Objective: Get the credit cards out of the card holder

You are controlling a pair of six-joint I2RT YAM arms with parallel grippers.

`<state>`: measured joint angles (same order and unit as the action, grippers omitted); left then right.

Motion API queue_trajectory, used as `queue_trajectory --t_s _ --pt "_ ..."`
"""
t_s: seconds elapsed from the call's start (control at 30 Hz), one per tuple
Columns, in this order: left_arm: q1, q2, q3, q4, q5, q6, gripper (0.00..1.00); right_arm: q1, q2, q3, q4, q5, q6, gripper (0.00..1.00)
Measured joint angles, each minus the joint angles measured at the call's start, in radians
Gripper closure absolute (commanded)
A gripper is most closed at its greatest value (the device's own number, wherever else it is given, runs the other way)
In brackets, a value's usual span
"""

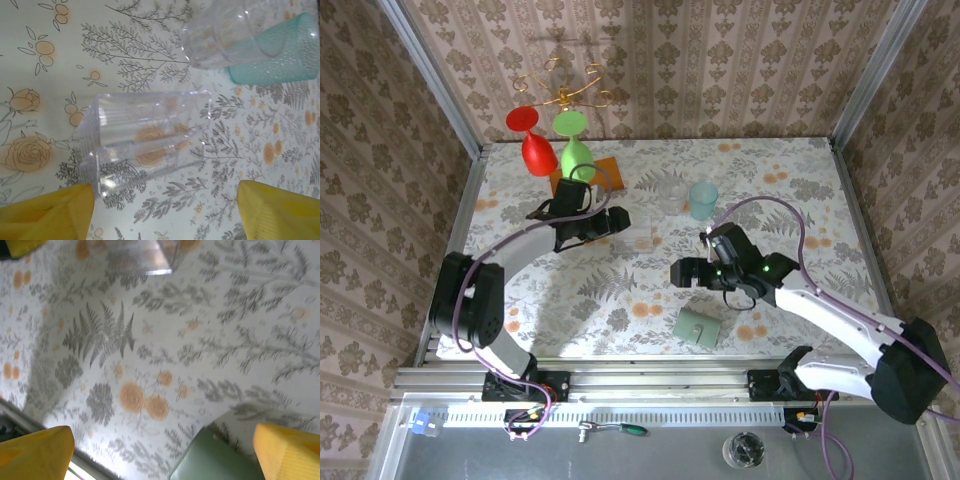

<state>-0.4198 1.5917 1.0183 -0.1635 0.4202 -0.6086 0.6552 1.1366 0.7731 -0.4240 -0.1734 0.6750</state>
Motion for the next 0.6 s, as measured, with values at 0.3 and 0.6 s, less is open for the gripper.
queue_trajectory --t_s 0.3,0.6 --pt "-0.108 -0.106 -0.078 0.007 -0.026 -0.002 0.24 0.175 -0.124 -0.206 0.023 -0.016 0.169 0.07" --pt "-0.182 -0.120 -0.104 0.040 -0.047 -0.027 0.24 0.328 -0.098 -0.262 0.099 -0.019 0.269 0.06"
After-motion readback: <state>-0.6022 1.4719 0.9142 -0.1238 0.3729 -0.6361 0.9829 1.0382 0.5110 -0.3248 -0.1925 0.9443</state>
